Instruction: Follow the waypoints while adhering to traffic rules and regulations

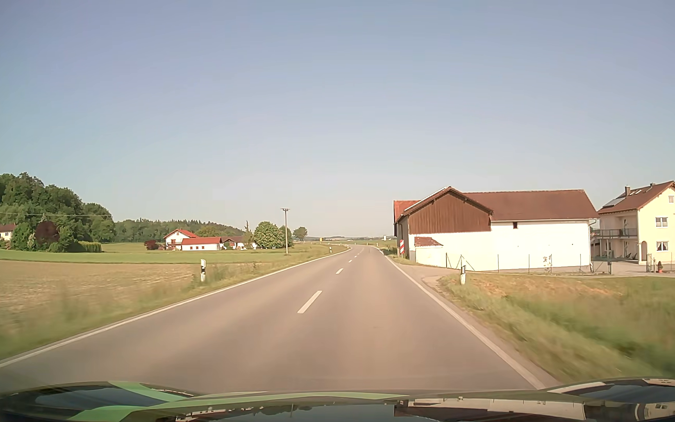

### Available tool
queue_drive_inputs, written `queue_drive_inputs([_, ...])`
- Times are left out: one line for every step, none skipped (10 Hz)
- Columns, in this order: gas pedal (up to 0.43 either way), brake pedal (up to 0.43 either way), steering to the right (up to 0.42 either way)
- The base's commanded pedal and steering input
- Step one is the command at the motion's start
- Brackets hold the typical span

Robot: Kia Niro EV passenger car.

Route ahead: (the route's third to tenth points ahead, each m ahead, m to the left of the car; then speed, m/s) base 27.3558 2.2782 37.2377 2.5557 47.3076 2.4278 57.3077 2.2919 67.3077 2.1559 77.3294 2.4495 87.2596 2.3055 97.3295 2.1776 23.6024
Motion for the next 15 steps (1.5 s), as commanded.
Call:
queue_drive_inputs([0.15,0.0,-0.001])
queue_drive_inputs([0.157,0.0,-0.001])
queue_drive_inputs([0.169,0.0,0.0])
queue_drive_inputs([0.169,0.0,-0.001])
queue_drive_inputs([0.15,0.0,0.0])
queue_drive_inputs([0.13,0.0,-0.001])
queue_drive_inputs([0.13,0.0,0.0])
queue_drive_inputs([0.138,0.0,0.0])
queue_drive_inputs([0.15,0.0,0.0])
queue_drive_inputs([0.169,0.0,0.0])
queue_drive_inputs([0.177,0.0,0.0])
queue_drive_inputs([0.177,0.0,0.0])
queue_drive_inputs([0.177,0.0,0.0])
queue_drive_inputs([0.15,0.0,0.0])
queue_drive_inputs([0.118,0.0,0.0])
